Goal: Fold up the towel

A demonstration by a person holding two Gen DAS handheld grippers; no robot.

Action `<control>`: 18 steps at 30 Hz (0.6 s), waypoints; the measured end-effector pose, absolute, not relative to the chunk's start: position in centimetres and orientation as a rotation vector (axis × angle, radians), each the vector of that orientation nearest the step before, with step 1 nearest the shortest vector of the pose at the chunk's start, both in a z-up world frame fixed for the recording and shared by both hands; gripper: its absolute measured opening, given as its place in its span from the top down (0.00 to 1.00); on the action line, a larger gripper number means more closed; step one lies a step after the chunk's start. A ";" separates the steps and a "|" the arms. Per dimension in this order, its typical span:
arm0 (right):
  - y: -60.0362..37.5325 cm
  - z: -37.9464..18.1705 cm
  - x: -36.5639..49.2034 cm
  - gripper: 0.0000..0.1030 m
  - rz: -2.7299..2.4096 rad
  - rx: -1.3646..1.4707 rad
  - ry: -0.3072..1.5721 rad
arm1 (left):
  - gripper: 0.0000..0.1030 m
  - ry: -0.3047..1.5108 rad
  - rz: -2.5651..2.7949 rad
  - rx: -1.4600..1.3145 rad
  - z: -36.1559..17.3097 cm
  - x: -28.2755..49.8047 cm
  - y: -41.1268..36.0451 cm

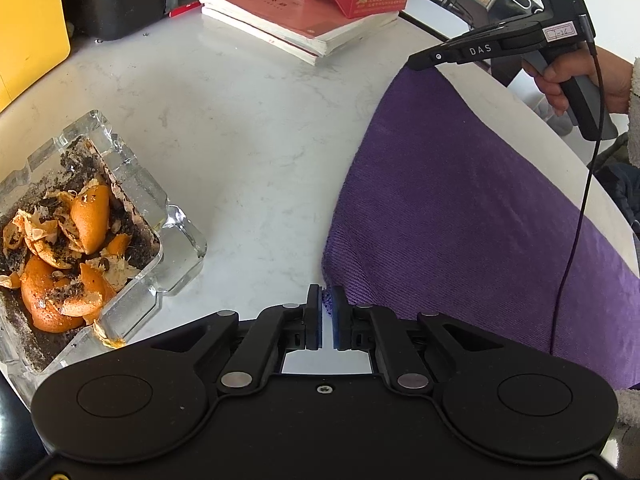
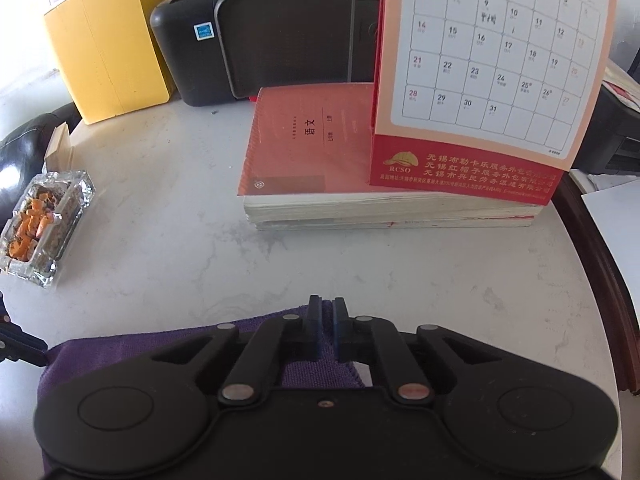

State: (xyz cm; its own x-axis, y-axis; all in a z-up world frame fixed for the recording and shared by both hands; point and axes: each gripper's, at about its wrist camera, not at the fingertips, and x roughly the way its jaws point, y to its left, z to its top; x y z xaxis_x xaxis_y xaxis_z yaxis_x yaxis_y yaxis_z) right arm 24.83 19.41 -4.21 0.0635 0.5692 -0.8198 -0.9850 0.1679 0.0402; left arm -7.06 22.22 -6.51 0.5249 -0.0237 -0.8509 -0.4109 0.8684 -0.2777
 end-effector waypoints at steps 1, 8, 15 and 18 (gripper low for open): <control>19.0 -3.7 24.7 0.96 1.295 -0.631 0.814 | 0.96 0.997 0.239 -0.486 -6.4 -7.2 22.2; 14.8 -1.1 24.1 0.96 1.214 -0.526 0.780 | 0.96 0.944 0.186 -0.509 -4.5 -8.0 21.7; 10.3 1.5 23.5 0.96 1.128 -0.418 0.749 | 0.96 0.907 0.110 -0.481 -2.8 -8.0 19.9; 7.6 2.2 23.1 0.96 1.082 -0.388 0.740 | 0.96 0.897 0.056 -0.454 -1.9 -7.6 18.2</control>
